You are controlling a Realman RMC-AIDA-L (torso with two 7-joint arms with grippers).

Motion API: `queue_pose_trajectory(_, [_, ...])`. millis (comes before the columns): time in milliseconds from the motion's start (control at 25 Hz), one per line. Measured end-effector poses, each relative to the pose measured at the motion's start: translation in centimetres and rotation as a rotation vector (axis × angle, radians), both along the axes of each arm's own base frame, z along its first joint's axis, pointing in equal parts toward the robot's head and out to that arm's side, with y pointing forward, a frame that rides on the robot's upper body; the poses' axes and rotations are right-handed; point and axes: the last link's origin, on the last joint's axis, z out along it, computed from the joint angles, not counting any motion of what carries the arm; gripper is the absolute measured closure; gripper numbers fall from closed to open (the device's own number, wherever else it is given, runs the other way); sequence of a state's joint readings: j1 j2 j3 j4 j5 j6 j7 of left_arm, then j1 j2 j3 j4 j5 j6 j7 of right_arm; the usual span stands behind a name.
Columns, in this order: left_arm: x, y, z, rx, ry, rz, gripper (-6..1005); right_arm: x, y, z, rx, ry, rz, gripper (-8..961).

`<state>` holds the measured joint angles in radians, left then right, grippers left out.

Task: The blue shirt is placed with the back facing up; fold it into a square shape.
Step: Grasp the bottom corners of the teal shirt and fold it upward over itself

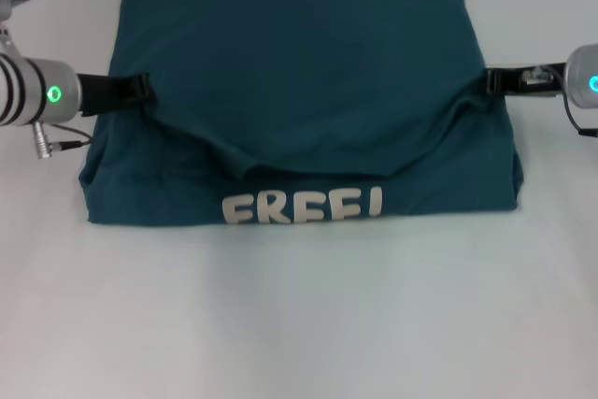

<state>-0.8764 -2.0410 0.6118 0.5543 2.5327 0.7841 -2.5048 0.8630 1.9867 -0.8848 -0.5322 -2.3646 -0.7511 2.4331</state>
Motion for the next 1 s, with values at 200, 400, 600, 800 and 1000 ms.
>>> queue_pose_trajectory(200, [1.1, 1.5, -0.2, 0.054, 0.083, -0.042, 993, -0.8, 1.1, 0.0, 0.054, -0.043, 0.027, 917])
queue_pose_trajectory(400, [2.1, 2.7, -0.5, 0.101, 0.152, -0.073, 993, -1.7, 2.0, 0.2, 0.086, -0.074, 0.062, 917])
queue_pose_trajectory(600, [2.8, 3.3, -0.3, 0.133, 0.185, -0.096, 993, -2.4, 2.6, 0.4, 0.119, -0.111, 0.09, 918])
queue_pose_trajectory(800, [2.9, 3.6, 0.2, 0.15, 0.222, -0.122, 992, -2.3, 2.9, 0.4, 0.133, -0.142, 0.094, 894])
queue_pose_trajectory(1000, [3.1, 3.8, 0.2, 0.129, 0.315, -0.202, 992, -2.3, 3.1, 0.5, 0.15, -0.158, 0.101, 870])
